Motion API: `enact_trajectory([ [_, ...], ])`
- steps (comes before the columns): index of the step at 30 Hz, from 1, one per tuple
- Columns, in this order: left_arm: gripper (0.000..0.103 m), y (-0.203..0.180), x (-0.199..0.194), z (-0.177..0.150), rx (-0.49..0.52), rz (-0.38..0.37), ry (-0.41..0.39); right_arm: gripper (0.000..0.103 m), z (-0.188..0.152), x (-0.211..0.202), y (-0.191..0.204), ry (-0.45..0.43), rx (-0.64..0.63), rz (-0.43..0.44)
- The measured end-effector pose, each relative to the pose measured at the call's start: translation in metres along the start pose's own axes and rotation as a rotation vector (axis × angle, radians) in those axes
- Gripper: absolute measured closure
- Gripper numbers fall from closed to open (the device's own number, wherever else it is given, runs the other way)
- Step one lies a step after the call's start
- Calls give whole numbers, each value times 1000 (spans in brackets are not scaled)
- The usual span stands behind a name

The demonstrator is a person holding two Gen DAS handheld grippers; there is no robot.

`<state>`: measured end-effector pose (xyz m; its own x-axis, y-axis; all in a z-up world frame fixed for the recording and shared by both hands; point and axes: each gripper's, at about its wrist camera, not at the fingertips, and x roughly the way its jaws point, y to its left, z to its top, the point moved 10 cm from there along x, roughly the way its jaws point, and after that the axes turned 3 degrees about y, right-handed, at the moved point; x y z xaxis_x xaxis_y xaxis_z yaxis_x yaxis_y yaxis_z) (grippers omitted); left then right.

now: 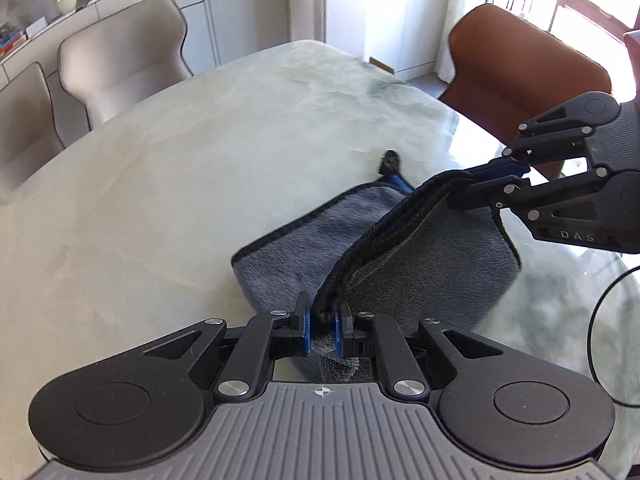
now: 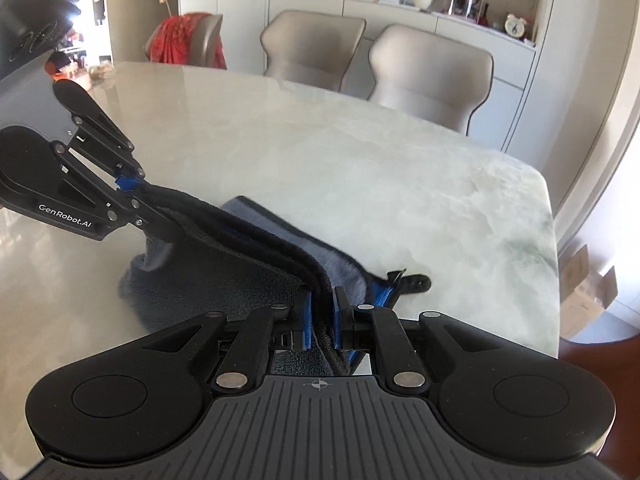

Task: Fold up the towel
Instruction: 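Lift the grasped towel edge with both grippers and fold it over the towel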

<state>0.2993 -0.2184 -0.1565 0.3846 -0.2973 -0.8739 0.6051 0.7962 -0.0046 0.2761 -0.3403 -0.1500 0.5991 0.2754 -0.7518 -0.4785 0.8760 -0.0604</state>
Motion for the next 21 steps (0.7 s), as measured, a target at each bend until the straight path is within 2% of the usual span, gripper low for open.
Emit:
enact_trajectory([
  [10, 90, 29, 38, 19, -93, 0, 50, 93, 10, 48, -18, 78, 6, 12],
  [14, 90, 37, 45, 17, -124, -4, 63, 92, 10, 58, -16, 92, -2, 21],
  [21, 90, 46, 41, 3, -239, -50, 51, 92, 16, 59, -11, 89, -40, 48],
])
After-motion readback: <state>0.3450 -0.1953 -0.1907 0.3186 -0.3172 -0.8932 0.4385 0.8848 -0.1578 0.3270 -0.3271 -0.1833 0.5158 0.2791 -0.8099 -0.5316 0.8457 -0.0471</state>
